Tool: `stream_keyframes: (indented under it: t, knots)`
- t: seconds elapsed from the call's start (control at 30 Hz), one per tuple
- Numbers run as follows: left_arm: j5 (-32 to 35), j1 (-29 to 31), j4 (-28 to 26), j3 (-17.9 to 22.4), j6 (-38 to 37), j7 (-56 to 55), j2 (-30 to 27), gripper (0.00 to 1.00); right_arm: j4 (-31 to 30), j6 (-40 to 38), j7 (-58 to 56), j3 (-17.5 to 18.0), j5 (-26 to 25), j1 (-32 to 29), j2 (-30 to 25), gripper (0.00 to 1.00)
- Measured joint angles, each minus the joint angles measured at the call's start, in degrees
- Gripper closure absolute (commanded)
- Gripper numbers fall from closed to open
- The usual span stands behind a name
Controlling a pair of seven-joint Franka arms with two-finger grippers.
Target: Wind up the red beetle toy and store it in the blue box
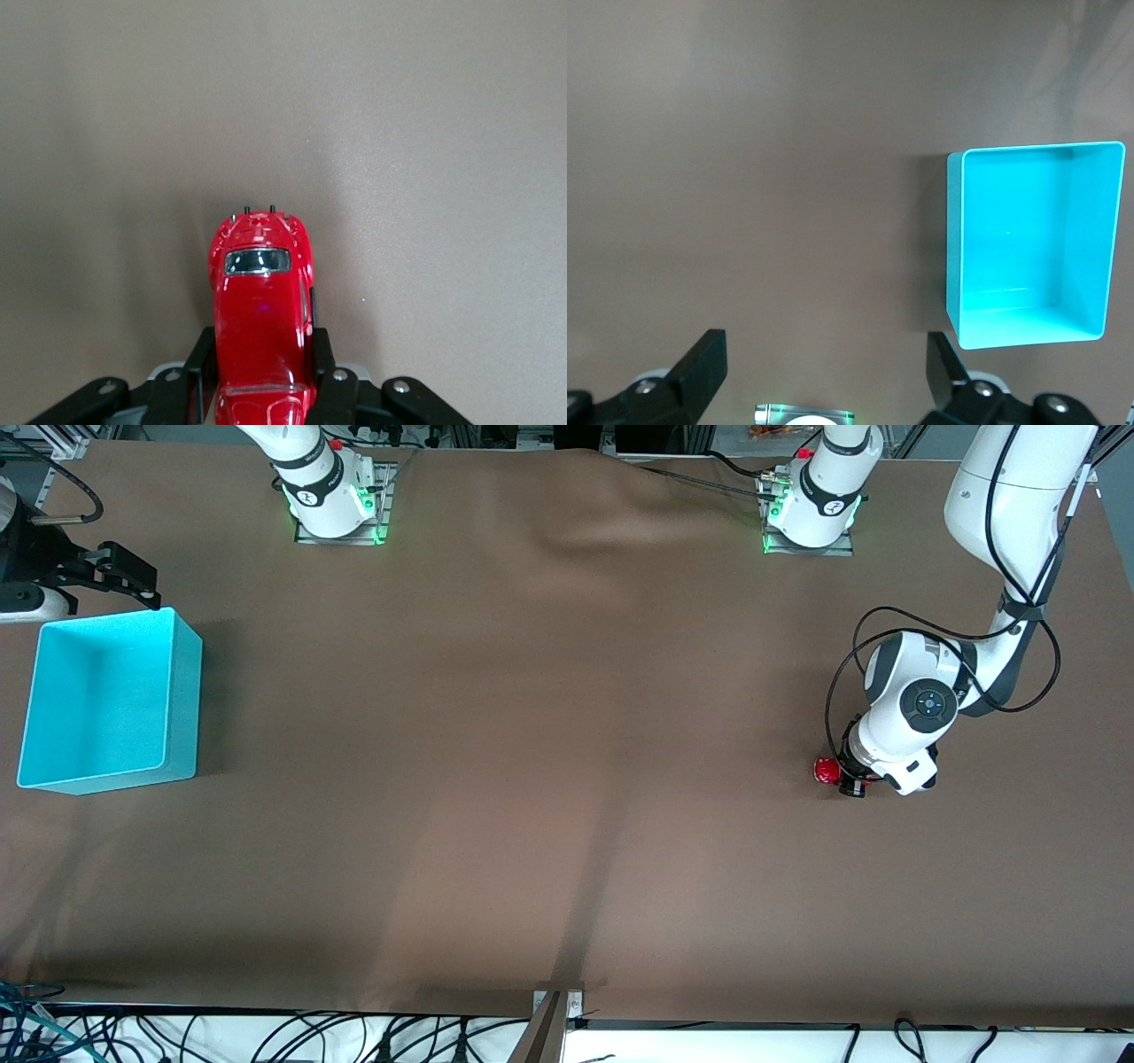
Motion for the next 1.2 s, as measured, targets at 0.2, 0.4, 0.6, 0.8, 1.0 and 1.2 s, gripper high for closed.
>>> stream_keyframes:
  t: [0.2,0.4,0.6,0.8,1.0,1.2]
  knots:
    - [0.02,0.01,0.58,0.42,1.42,0.42,2.51,0.40,0.00,0.00,0.00,0.00,0.00,0.00,0.00,0.00]
    - [0.03,0.02,1.10,0.49,1.50,0.68,3.38,0.29,0.00,0.00,0.00,0.00,0.00,0.00,0.00,0.00]
    - [0.03,0.01,1.43,0.46,1.68,0.78,3.57,0.14,0.00,0.00,0.00,0.00,0.00,0.00,0.00,0.00]
    - [0.00,-0.04,2.55,0.29,1.42,0.66,3.58,0.07,0.00,0.00,0.00,0.00,0.00,0.00,0.00,0.00]
    - [-0.02,-0.13,4.04,0.06,0.15,0.58,3.63,0.08,0.00,0.00,0.00,0.00,0.00,0.00,0.00,0.00]
    - [-0.03,-0.14,4.53,-0.39,-0.62,0.58,3.68,0.08,0.00,0.00,0.00,0.00,0.00,0.00,0.00,0.00]
